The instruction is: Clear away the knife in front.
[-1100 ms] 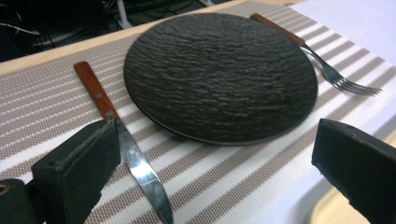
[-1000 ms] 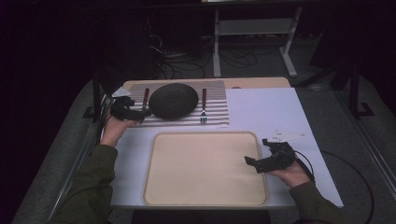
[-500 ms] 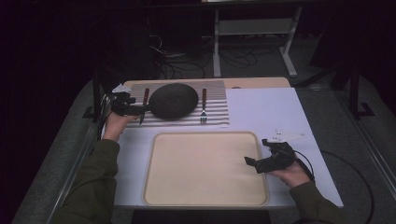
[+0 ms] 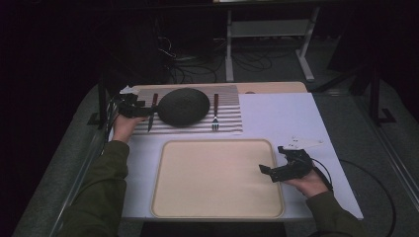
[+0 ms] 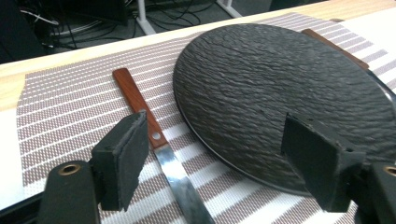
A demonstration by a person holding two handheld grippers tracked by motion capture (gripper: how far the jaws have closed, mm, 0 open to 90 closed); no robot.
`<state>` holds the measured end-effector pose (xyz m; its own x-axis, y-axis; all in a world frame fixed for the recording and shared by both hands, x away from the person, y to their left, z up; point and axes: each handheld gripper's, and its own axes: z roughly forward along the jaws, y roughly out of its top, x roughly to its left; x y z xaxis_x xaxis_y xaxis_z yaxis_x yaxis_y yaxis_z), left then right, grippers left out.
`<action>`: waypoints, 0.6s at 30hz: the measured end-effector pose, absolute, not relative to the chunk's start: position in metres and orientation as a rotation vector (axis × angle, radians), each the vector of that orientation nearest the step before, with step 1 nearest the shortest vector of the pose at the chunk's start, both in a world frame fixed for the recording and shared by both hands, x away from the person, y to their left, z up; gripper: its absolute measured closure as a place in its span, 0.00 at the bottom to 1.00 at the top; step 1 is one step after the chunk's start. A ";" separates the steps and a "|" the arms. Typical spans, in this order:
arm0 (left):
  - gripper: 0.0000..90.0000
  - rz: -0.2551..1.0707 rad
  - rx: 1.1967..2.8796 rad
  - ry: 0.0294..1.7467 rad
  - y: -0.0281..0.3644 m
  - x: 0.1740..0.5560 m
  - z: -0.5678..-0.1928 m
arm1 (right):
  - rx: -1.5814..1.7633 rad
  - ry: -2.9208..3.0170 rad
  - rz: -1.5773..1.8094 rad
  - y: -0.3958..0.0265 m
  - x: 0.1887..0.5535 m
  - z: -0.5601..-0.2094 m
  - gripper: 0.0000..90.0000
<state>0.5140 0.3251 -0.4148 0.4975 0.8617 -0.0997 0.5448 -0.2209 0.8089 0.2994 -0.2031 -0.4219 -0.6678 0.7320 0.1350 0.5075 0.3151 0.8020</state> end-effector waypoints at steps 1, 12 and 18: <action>0.29 0.479 1.903 1.167 0.325 0.516 -0.415 | 1.121 2.330 1.273 -0.203 0.299 -0.422 0.00; 0.46 0.553 1.915 1.189 0.324 0.530 -0.412 | 1.118 2.323 1.265 -0.203 0.299 -0.421 0.00; 0.55 0.555 1.923 1.219 0.325 0.535 -0.419 | 1.113 2.322 1.277 -0.203 0.298 -0.420 0.00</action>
<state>0.5347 0.3249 -0.4187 0.4454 0.8943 -0.0425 0.5549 -0.2385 0.7970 0.2978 -0.2028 -0.4199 -0.6697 0.7322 0.1245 0.4972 0.3175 0.8075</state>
